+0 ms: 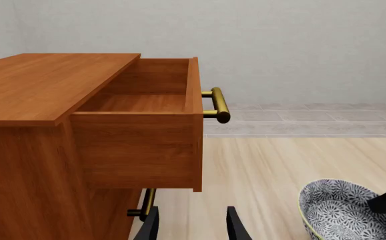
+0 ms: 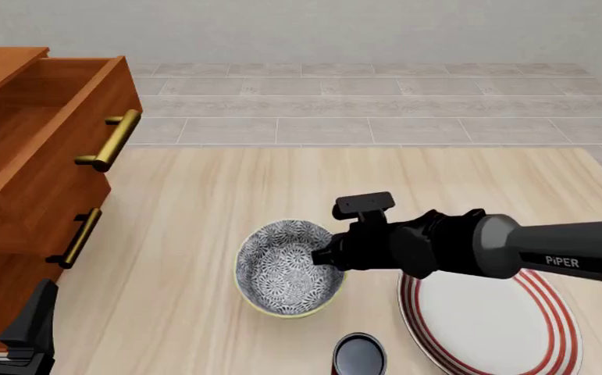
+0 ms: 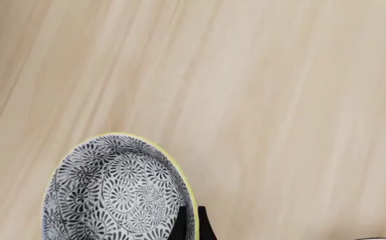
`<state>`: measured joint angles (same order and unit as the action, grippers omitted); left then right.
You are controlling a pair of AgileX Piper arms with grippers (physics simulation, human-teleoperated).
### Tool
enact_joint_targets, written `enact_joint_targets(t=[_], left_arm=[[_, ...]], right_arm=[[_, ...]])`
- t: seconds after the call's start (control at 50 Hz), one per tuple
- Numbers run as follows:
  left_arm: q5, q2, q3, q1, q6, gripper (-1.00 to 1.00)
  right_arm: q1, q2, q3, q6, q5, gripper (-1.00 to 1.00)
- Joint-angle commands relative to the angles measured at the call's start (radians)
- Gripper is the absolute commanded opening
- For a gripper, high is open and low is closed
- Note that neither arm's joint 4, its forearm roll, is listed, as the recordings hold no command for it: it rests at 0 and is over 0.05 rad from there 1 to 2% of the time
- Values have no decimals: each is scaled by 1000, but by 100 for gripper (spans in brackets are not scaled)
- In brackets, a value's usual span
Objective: Put the bowl on the plate.
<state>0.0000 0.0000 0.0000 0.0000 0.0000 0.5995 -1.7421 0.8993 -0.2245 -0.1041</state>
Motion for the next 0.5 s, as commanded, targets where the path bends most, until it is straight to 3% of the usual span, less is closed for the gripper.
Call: enact_joint_targets(t=[0.02, 0.5], left_arm=[[0, 0, 0, 0, 0, 100], [0, 0, 0, 0, 0, 100]], right_arm=[[-11, 19, 20, 3, -23, -100], [-35, 128, 90, 42, -101, -100]])
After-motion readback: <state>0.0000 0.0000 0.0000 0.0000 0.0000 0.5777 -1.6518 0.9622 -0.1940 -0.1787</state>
